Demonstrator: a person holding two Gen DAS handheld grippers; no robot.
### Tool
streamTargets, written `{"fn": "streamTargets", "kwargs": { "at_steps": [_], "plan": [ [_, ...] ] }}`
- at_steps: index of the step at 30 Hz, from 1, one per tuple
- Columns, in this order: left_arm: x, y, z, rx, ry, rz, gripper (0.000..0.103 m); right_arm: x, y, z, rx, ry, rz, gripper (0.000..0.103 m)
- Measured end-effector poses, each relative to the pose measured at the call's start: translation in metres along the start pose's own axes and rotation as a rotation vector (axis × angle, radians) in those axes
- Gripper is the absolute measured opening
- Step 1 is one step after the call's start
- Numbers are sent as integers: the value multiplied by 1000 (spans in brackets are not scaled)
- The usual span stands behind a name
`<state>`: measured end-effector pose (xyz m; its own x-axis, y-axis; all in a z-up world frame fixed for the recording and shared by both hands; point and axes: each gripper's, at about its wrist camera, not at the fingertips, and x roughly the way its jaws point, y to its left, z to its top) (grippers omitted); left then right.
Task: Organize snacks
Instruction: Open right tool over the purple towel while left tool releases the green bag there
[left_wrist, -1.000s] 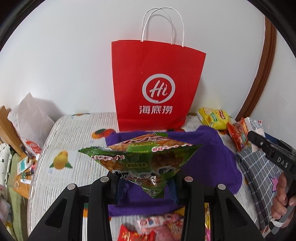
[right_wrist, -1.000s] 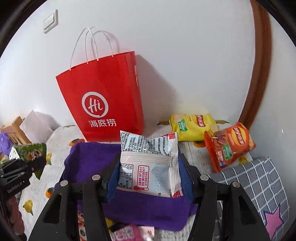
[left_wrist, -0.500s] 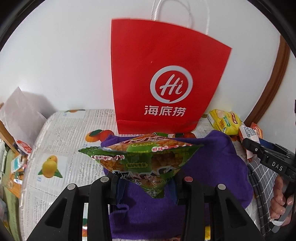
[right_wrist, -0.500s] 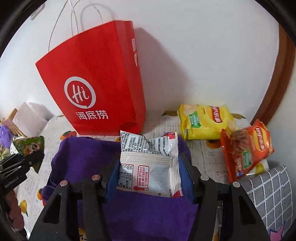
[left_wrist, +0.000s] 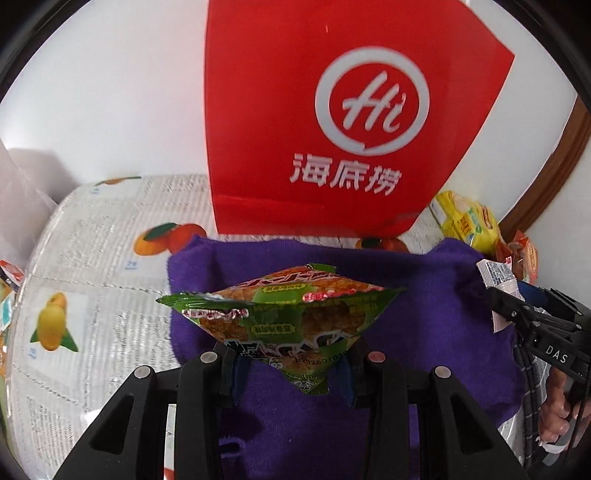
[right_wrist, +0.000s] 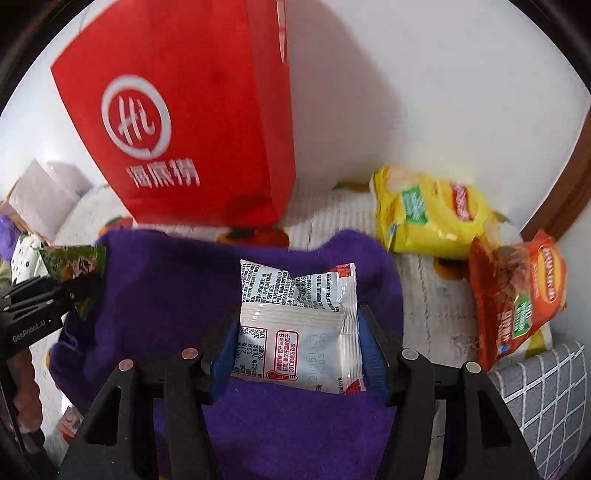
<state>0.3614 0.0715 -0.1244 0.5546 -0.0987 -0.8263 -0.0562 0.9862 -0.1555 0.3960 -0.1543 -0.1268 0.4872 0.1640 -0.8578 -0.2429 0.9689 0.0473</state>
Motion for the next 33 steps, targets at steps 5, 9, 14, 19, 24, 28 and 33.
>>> {"fn": "streamTargets", "kwargs": {
  "at_steps": [5, 9, 14, 19, 24, 28, 33],
  "plan": [
    [13, -1, -2, 13, 30, 4, 37, 24, -2, -5, 3, 73, 11, 60],
    [21, 0, -3, 0, 45, 7, 37, 28, 0, -7, 2, 81, 29, 60],
    [21, 5, -3, -28, 41, -8, 37, 33, 1, -9, -5, 85, 20, 64],
    [20, 6, -4, -32, 32, -9, 37, 38, 2, -10, -6, 85, 28, 71],
    [24, 3, -5, -19, 35, -11, 37, 34, 2, -9, -12, 56, 4, 77],
    [27, 2, -6, -14, 47, -7, 47, 30, -3, -7, 16, 39, 27, 79],
    [21, -3, -4, 5, 20, -11, 69, 17, -4, -6, 24, -3, 16, 79]
  ]
}}
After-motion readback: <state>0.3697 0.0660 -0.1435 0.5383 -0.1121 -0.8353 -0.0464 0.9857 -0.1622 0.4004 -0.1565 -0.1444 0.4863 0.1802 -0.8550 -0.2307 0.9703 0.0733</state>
